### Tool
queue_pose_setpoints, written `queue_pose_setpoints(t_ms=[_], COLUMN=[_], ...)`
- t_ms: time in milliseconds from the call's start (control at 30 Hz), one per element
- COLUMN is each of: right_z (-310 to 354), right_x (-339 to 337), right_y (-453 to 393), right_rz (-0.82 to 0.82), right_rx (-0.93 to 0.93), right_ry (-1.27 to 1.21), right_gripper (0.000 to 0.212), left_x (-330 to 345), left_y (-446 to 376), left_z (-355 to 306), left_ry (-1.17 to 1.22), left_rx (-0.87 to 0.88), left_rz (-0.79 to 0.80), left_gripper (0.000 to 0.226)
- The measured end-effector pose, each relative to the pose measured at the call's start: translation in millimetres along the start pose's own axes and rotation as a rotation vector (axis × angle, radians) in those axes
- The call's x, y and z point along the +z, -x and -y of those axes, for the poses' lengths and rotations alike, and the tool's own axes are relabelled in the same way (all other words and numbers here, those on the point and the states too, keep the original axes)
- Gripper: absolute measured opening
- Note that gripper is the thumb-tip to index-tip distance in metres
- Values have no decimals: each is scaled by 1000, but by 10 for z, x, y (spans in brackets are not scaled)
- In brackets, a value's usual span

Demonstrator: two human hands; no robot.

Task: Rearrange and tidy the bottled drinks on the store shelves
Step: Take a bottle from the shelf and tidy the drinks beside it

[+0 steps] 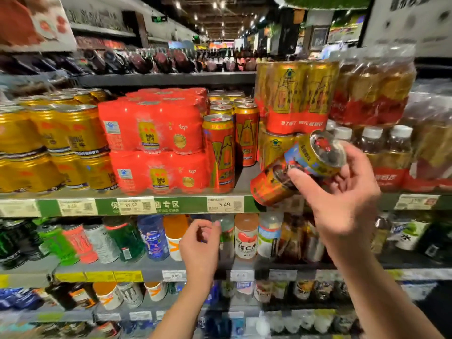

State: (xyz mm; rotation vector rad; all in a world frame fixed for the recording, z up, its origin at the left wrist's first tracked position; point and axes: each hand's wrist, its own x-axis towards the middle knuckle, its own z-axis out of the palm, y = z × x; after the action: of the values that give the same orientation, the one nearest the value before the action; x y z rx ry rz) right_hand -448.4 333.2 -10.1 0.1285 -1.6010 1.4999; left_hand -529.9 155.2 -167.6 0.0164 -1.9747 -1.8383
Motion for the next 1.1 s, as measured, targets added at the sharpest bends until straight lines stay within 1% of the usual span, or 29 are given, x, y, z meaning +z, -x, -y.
queue_pose_setpoints(t_ms=[100,167,267,300,367,433,500,600,667,767,967,1100], right_z=[110,142,120,101,57,23,4,-31,-56,-110,-130,-189], right_x=[269,447,676,731,831,894,930,996,1047,1117,1142,1084], right_y=[-198,-296,-380,-398,-421,-434,-430,-422,-426,-471,-470,-423], right_rz=[-43,-54,-53,-42,-26,-11,0,-5,-27,-69,-55,-8], right_rx=[17,23,-23,-35,-35,-24,-4,47,57,82,37,25], right_ry=[45,188,447,502,573,629,688,729,752,766,851,813], right_gripper=[58,62,67,67,68,67,66,62,64,76,68,73], left_x=[-139,-229,-308,-304,-278,-216,-145,-59,-24,5,50,50], left_y=[-80,-186,-369,-427,-559,-667,-723,-735,-735,-737,-718,-717], left_z=[-270,-448,-708,-790,-951,-1063,-1116,-1104,-1075,-1019,-979,-941], left_ry=[103,158,202,183,55,-85,-185,-302,-331,-316,-301,-250], left_rx=[101,171,206,219,294,379,419,466,480,528,542,537], left_rz=[37,46,83,87,64,70,105,123,119,87,68,74], left_gripper=[26,22,23,25,32,48,62,67,67,66,65,62])
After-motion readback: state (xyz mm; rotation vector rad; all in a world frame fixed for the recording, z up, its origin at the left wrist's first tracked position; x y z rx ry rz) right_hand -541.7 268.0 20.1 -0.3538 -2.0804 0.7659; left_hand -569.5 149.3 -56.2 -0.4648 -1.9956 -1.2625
